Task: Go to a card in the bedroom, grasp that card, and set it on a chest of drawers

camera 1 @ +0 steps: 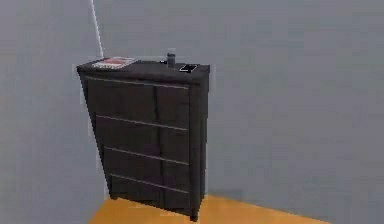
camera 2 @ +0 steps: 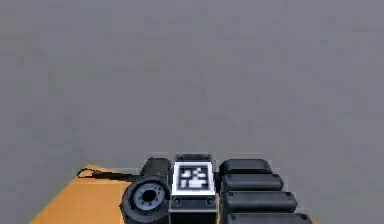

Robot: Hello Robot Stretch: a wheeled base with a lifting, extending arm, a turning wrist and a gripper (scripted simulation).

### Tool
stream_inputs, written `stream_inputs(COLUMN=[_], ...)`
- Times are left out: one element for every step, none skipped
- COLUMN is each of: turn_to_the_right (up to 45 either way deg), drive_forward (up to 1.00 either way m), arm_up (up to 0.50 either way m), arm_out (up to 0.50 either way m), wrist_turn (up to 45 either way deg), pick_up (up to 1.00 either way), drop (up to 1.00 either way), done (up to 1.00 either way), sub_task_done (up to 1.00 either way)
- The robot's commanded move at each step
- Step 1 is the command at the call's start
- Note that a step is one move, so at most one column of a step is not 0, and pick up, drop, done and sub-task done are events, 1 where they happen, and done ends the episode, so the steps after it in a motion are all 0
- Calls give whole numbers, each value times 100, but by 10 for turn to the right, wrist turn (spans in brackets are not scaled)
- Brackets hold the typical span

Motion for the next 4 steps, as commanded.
stream_inputs(turn_to_the_right=[-270, 0, -330, 0], drive_forward=[0, 95, 0, 5], arm_up=[0, 0, 0, 0], arm_out=[0, 0, 0, 0], wrist_turn=[0, 0, 0, 0], pick_up=[0, 0, 0, 0], drop=[0, 0, 0, 0], done=[0, 0, 0, 0], sub_task_done=[0, 0, 0, 0])
